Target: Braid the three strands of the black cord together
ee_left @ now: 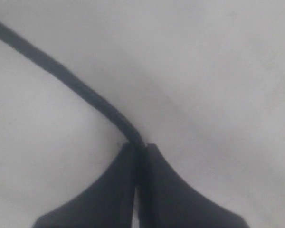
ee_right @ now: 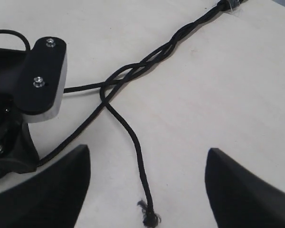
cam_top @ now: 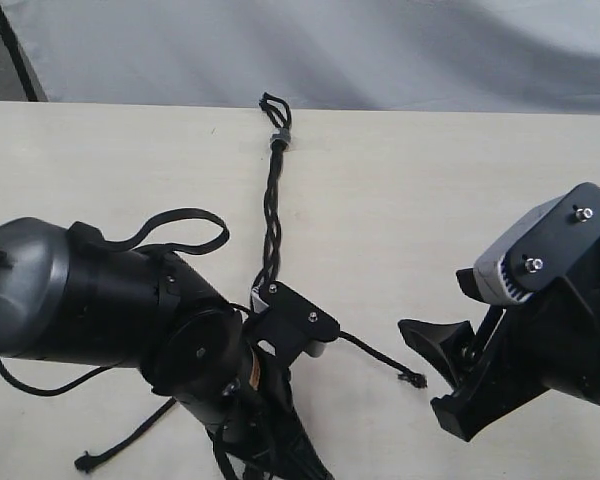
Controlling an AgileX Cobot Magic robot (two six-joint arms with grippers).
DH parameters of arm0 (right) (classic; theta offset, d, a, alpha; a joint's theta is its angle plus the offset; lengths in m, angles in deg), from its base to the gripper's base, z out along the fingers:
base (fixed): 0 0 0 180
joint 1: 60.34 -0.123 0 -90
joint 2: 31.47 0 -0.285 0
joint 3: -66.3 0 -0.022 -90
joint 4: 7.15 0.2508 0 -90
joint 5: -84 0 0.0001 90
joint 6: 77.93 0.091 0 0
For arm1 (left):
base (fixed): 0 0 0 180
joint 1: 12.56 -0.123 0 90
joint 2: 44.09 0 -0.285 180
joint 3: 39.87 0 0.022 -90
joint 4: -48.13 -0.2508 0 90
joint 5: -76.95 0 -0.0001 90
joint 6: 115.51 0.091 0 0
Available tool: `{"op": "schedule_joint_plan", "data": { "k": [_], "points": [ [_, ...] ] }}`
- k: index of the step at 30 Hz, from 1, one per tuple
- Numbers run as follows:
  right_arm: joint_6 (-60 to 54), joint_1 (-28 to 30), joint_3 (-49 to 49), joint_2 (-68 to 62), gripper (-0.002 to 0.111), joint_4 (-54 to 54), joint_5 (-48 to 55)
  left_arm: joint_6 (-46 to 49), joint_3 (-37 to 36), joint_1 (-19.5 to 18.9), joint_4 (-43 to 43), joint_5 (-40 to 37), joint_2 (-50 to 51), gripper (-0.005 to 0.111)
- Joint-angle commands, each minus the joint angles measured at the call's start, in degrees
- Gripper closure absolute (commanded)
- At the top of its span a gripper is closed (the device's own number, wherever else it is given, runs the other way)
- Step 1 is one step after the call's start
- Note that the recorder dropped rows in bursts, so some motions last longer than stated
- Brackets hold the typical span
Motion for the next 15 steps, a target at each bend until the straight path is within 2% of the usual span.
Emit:
{"op": "schedule_joint_plan", "data": {
  "k": [1, 5, 11, 15],
  "points": [
    [0.0, 0.3, -0.2, 0.4, 0.043, -0.4, -0.6, -0.2, -0.7, 0.4, -2.7, -4.6, 0.3, 0.107],
    [0.0, 0.3, -0.2, 0.4, 0.043, -0.4, -0.6, -0.2, -0.7, 0.4, -9.2, -6.2, -4.1, 0.107],
    [0.0, 0.3, -0.2, 0.4, 0.043, -0.4, -0.6, -2.2, -0.7, 0.4, -28.1, -11.8, -9.6, 0.107],
    [0.0, 0.3, -0.2, 0.4, 0.043, -0.4, -0.6, -2.6, -1.5, 0.1, -36.0, -11.8, -9.4, 0.107]
  ]
}}
